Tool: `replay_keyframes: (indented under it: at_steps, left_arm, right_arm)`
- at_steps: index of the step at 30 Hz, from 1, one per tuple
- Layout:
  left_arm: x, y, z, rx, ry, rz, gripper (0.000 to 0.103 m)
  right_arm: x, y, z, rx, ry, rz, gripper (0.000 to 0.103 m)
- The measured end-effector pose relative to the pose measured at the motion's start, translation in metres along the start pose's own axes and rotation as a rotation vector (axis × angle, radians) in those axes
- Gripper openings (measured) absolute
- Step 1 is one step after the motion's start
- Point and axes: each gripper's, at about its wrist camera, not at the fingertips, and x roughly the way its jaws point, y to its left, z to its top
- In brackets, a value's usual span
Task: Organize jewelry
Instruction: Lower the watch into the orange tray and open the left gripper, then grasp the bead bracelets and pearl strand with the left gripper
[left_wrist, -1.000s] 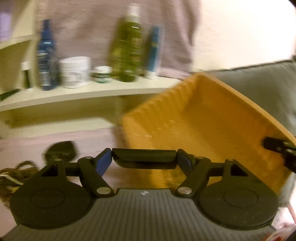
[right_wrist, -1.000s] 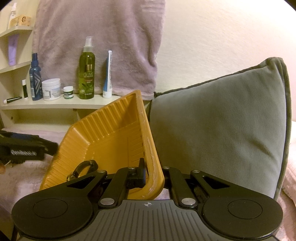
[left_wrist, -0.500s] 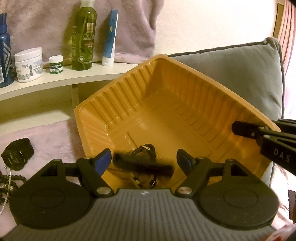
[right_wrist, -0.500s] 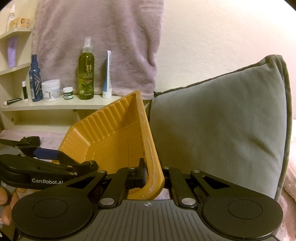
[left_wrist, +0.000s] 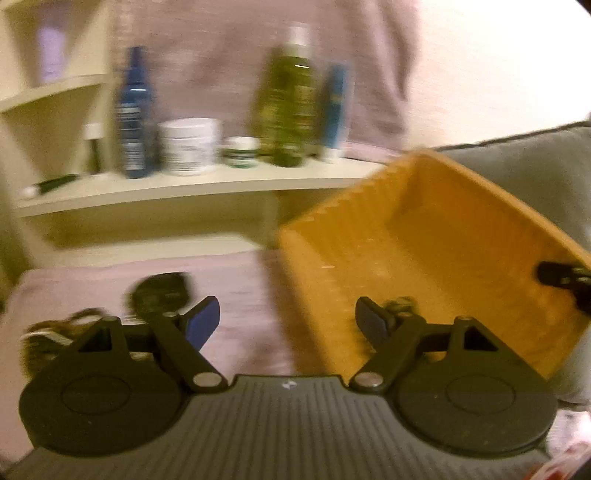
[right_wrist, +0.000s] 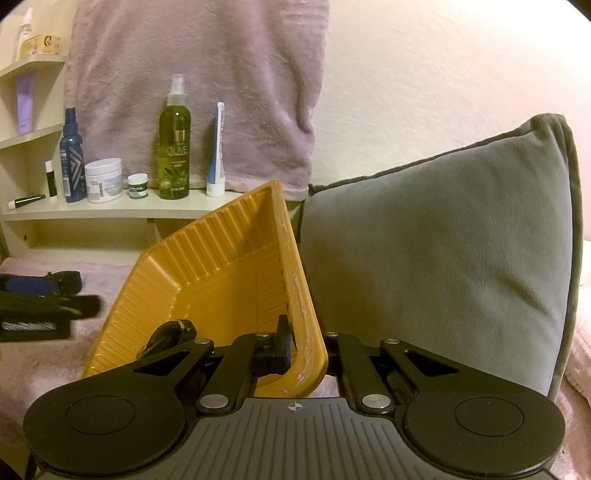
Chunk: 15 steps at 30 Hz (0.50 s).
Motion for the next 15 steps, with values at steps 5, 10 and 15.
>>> replay_keyframes:
  at_steps: [5, 10, 15]
  left_arm:
    - [-0.011, 0.036, -0.011, 0.012, 0.004, 0.134, 0.078]
    - [-0.013, 0.071, -0.025, 0.004, 0.038, 0.216, 0.074]
    - [-0.011, 0.1, -0.027, -0.027, 0.068, 0.272, 0.062]
  right_arm:
    - [0.0, 0.0, 0.0, -0.002, 0.0, -0.002, 0.006]
    - [0.001, -0.001, -0.001, -0.008, 0.004, -0.009, 0.006]
    - [0.002, -0.001, 0.0, -0.013, 0.003, -0.01, 0.006]
